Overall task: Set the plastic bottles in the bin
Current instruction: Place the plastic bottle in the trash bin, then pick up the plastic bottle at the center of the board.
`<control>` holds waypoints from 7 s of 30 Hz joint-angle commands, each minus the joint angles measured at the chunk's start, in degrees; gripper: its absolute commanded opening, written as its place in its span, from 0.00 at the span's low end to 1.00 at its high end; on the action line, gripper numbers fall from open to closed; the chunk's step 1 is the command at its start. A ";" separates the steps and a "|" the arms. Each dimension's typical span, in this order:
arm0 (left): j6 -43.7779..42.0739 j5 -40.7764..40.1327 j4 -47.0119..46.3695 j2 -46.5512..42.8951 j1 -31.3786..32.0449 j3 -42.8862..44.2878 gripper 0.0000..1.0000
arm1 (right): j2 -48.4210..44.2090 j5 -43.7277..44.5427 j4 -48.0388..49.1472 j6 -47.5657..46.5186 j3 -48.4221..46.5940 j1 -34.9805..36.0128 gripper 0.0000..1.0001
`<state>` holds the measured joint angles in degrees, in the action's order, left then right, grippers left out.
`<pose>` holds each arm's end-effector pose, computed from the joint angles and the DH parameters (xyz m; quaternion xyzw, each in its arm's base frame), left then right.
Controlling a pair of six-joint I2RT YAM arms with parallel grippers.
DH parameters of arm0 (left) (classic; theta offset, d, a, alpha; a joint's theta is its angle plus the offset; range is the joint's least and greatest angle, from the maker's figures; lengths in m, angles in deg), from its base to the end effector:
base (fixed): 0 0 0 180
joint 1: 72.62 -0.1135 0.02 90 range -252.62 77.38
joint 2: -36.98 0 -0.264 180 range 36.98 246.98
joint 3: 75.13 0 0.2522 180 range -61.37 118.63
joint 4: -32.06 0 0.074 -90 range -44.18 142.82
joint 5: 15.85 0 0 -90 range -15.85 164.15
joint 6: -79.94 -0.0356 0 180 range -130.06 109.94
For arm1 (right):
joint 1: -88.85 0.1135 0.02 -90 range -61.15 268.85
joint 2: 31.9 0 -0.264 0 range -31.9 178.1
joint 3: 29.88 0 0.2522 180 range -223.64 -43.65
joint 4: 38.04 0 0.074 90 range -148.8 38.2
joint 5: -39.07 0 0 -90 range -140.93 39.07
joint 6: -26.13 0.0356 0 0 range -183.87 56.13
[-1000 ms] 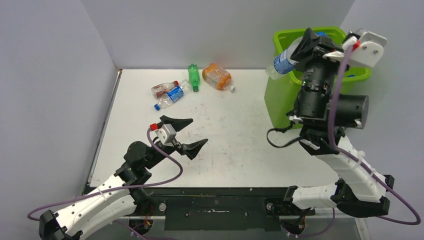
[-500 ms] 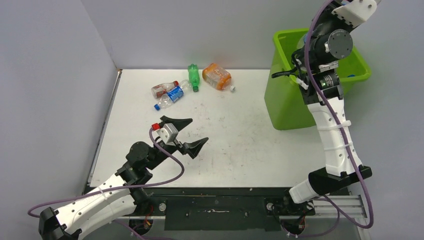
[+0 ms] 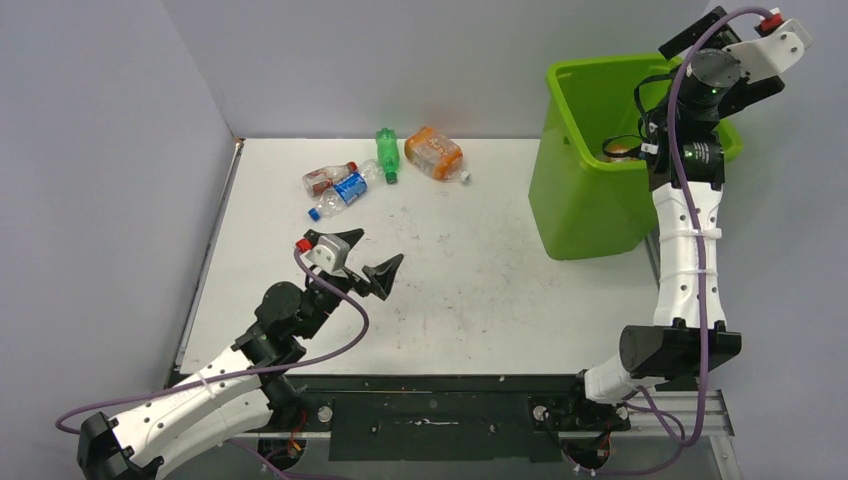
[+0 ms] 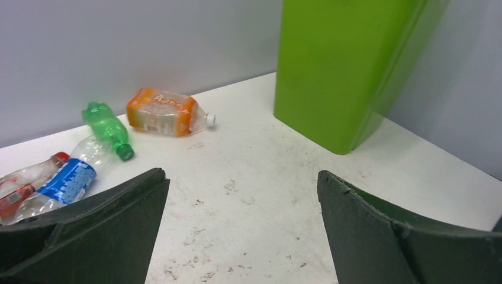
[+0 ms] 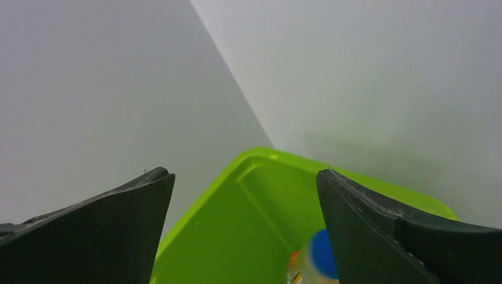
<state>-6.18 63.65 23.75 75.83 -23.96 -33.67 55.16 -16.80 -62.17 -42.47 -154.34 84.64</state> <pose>0.1194 -0.1259 0.3112 0.1762 0.6130 -0.2877 0.7144 0.3052 -0.0425 0.5541 0.3559 0.5276 -0.0681 0.7684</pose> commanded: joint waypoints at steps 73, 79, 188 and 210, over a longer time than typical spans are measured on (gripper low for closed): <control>14.88 -4.46 13.11 70.96 -39.93 46.11 0.96 | -27.45 -5.68 29.95 16.49 91.42 84.22 0.90; 15.16 -2.37 15.72 72.80 -40.47 48.52 0.96 | -27.49 -4.88 29.21 16.46 90.86 84.28 0.90; 24.75 37.96 -15.29 0.87 -22.03 -2.04 0.00 | -30.83 0.20 11.97 -1.75 46.38 75.48 0.90; 24.95 38.67 -15.93 -1.06 -20.85 -2.48 0.00 | -19.88 -24.94 18.70 7.04 41.73 59.47 0.94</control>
<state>18.30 101.50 11.71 75.62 -45.27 -36.64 35.45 -36.63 -48.88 -38.92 -111.83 146.48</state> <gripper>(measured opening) 0.045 0.939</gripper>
